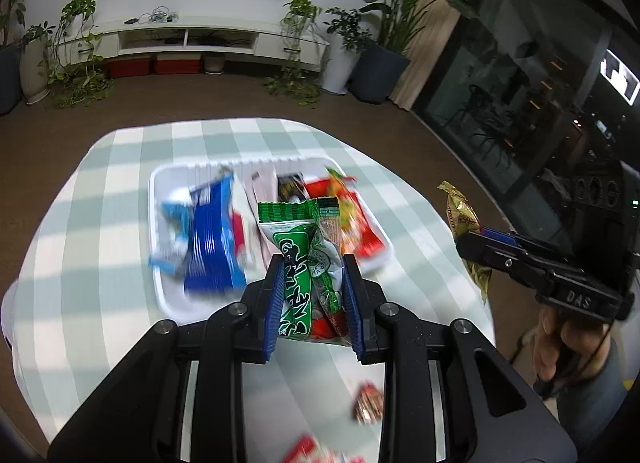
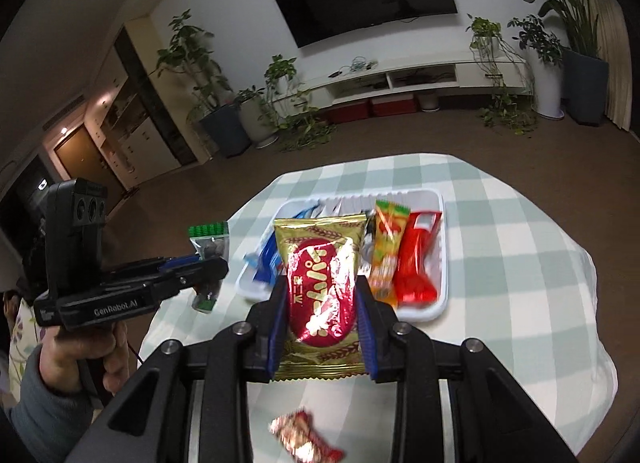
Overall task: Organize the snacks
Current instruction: 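Lower the seaweed pack into the tray while the right gripper lowers the red-gold cake there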
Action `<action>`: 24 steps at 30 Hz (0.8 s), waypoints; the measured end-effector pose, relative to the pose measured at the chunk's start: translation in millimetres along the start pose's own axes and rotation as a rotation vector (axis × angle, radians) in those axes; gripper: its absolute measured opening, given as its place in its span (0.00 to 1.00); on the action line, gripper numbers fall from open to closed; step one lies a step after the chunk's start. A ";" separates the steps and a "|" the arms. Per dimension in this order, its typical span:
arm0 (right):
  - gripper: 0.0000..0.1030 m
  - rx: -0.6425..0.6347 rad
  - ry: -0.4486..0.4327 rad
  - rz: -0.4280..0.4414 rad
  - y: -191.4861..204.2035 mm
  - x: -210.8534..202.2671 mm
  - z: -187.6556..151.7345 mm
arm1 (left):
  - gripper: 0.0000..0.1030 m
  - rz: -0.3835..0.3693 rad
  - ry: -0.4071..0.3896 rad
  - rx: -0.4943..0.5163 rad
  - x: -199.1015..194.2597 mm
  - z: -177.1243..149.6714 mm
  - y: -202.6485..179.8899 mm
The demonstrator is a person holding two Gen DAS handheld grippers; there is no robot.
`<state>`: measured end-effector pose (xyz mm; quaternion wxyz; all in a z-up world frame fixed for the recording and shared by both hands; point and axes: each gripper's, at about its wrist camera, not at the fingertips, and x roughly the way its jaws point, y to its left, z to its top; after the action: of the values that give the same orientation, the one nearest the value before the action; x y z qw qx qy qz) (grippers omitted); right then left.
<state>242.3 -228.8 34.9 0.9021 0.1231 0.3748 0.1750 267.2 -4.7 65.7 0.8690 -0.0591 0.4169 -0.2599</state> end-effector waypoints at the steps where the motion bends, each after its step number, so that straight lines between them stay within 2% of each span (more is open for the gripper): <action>1: 0.32 0.000 0.002 -0.006 0.5 5.5 5.3 | 0.25 0.011 0.004 -0.004 9.5 9.7 2.9; 7: 0.32 0.009 0.044 -0.057 -6.8 60.8 35.2 | 0.25 0.061 0.049 -0.007 62.1 42.5 18.7; 16: 0.32 -0.026 0.137 -0.158 -12.3 129.5 43.2 | 0.25 0.091 0.090 -0.009 112.4 39.0 37.4; 24: 0.32 -0.053 0.180 -0.193 -11.3 158.1 42.0 | 0.27 0.112 0.099 -0.016 130.4 37.8 50.6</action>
<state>379.0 -178.4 -40.3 0.8803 0.0461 0.4598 0.1075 383.5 -31.0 -16.6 0.8599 -0.0299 0.4643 -0.2101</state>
